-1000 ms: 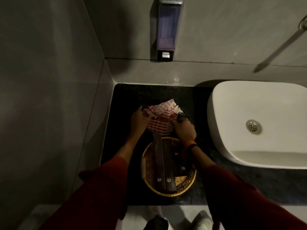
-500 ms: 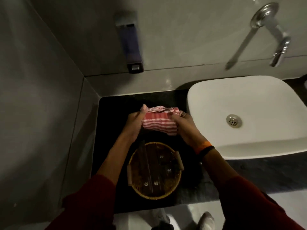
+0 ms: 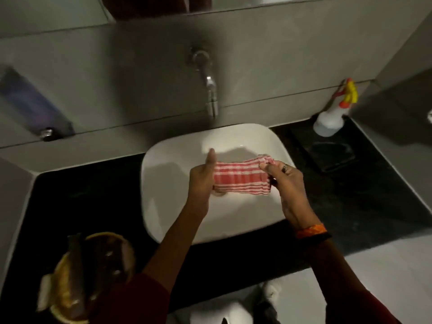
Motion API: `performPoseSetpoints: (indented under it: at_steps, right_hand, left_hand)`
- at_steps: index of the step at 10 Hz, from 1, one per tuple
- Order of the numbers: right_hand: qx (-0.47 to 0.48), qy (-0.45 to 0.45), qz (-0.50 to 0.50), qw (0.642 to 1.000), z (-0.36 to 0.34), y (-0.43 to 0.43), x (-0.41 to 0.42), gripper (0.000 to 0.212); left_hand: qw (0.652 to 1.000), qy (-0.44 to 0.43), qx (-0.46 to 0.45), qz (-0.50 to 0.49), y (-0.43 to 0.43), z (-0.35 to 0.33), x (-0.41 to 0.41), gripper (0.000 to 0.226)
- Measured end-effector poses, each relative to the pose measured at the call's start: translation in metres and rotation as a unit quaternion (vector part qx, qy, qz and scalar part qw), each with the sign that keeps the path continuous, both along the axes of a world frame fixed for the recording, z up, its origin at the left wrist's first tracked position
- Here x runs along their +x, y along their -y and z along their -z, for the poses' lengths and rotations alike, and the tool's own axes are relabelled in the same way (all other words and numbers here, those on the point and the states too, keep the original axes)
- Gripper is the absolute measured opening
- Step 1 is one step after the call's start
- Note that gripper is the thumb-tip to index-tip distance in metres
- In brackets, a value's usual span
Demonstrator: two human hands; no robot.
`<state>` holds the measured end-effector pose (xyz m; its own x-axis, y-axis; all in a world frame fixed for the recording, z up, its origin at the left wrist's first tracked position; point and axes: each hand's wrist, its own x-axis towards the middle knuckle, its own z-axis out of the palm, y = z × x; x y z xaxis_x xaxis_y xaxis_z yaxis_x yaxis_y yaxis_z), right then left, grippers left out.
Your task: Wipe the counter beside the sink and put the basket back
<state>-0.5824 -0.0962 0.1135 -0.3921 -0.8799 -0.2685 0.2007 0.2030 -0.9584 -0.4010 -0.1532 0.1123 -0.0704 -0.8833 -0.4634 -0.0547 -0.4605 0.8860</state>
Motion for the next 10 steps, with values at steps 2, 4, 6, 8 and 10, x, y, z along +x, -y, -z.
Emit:
performPoseSetpoints:
  at_steps: [2,4,6,8,10]
  right_hand:
    - [0.010,-0.021,0.117,0.993,0.017,0.009,-0.165,0.053]
    - [-0.010,-0.069,0.100,0.993,0.039,0.021,-0.278,0.013]
    - [0.095,-0.171,0.019,0.981,0.085,0.073,-0.352,0.028]
    - [0.254,-0.465,-0.202,0.824,0.125,0.104,-0.371,0.070]
    - [0.158,-0.626,-0.149,0.749,0.109,0.109,-0.346,0.081]
  left_hand:
    - [0.992,0.054,-0.105,0.050,-0.002,0.012,-0.164,0.024]
    - [0.996,0.025,-0.089,0.002,0.008,0.037,-0.282,0.040]
    - [0.998,0.027,-0.055,0.023,0.044,0.090,-0.351,0.011]
    - [0.957,0.240,-0.112,0.116,0.059,0.131,-0.372,0.057]
    - [0.831,0.419,-0.283,0.233,0.068,0.113,-0.355,0.058]
